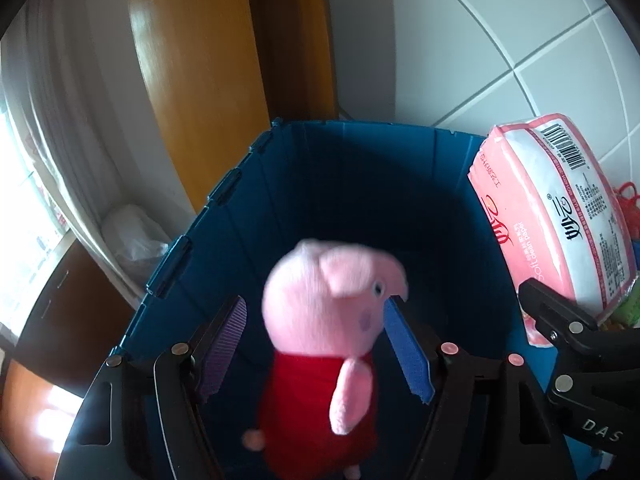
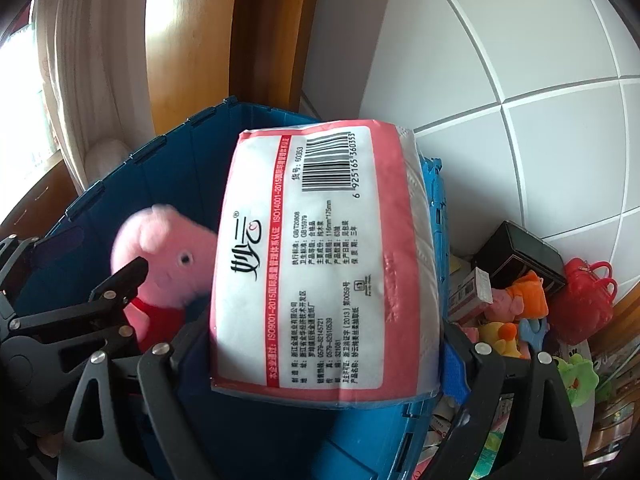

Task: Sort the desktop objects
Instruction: 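Open both tools to drop the plush and tissue pack into the blue bin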

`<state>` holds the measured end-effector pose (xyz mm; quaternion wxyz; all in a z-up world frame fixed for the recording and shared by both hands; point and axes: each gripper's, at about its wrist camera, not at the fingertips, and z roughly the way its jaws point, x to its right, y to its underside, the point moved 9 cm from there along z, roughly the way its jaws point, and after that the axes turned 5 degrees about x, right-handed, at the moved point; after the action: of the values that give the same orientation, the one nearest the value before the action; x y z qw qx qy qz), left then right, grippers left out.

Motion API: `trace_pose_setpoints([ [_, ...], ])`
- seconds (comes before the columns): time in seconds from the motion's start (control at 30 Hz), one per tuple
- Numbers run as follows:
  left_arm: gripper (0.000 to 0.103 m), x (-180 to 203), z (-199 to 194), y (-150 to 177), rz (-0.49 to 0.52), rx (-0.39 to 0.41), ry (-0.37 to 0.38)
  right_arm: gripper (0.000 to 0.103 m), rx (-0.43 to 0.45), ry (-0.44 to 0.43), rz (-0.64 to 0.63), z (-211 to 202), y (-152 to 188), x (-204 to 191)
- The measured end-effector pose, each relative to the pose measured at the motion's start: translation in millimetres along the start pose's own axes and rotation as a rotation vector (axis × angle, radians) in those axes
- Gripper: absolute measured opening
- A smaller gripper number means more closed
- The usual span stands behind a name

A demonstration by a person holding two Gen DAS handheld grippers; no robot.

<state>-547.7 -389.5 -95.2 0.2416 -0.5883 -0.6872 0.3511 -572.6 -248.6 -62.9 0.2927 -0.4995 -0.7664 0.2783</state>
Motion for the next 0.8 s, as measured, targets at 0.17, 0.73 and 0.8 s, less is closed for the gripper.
trace_pose_setpoints([
  [0.17, 0.074, 2, -5, -1, -0.004, 0.002, -0.001, 0.092, -0.004, 0.002, -0.001, 1, 1, 0],
  [0.73, 0.074, -1, -17, 13, -0.029, -0.020, 0.007, 0.098, 0.003, 0.034, -0.029, -13, 8, -2],
  [0.8, 0.074, -2, -21, 17, -0.033, -0.024, 0.012, 0.098, -0.001, 0.033, -0.028, -16, 12, -2],
])
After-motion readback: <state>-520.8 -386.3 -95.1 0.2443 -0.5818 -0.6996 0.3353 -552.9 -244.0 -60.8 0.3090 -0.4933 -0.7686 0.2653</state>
